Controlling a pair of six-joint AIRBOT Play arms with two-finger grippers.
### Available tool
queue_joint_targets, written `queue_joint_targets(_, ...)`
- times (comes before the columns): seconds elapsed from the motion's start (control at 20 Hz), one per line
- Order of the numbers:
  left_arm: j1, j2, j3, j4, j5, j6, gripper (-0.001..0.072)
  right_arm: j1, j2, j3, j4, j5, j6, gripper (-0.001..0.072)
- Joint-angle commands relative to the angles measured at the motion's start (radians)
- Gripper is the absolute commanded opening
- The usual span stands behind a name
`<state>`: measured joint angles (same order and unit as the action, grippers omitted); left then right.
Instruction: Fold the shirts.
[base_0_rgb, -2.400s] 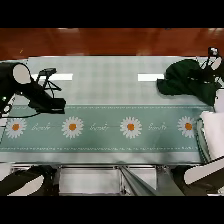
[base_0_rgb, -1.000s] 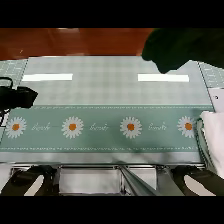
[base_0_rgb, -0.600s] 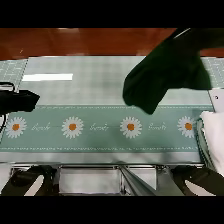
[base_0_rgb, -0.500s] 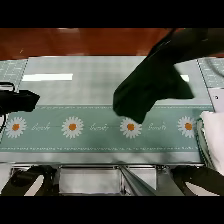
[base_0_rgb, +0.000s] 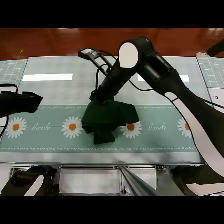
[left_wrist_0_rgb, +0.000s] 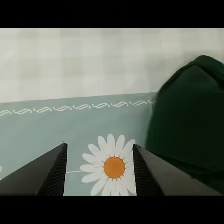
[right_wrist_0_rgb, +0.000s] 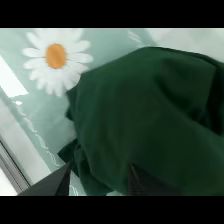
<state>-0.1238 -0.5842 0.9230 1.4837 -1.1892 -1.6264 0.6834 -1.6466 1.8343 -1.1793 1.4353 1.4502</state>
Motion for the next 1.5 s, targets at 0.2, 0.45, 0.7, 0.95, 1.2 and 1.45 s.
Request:
queue_joint_targets(0.2, -0.001, -0.020, -0.159, -0.111, 0.002, -0.001, 0.0504, -0.381, 0.185, -0.113, 0.016, 0.006, 0.042, 0.0407)
queue_joint_targets(0.45, 0.008, -0.122, -0.375, -0.407, -0.006, 0.140, 0.0504, -0.701, 0.535, -0.744, 0.061, -0.193, 0.027, 0.0407)
queue_joint_targets(0.7, 0.297, -0.290, -0.404, -0.586, 0.064, 0.219, 0.0503, -0.961, 0.737, -1.206, 0.249, -0.259, -0.125, 0.0407)
queue_joint_targets(0.95, 0.363, -0.576, -0.404, -0.855, 0.041, 0.426, 0.0504, -1.004, 0.747, -1.332, 0.373, -0.275, -0.207, 0.0406)
queue_joint_targets(1.2, 0.186, -0.729, -0.404, -1.006, 0.131, 0.480, 0.0504, -1.004, 0.747, -1.332, 0.401, -0.284, -0.212, 0.0406)
queue_joint_targets(1.45, 0.023, -0.763, -0.364, -1.025, 0.211, 0.480, 0.0437, -1.003, 0.739, -1.334, 0.439, -0.288, -0.211, 0.0406)
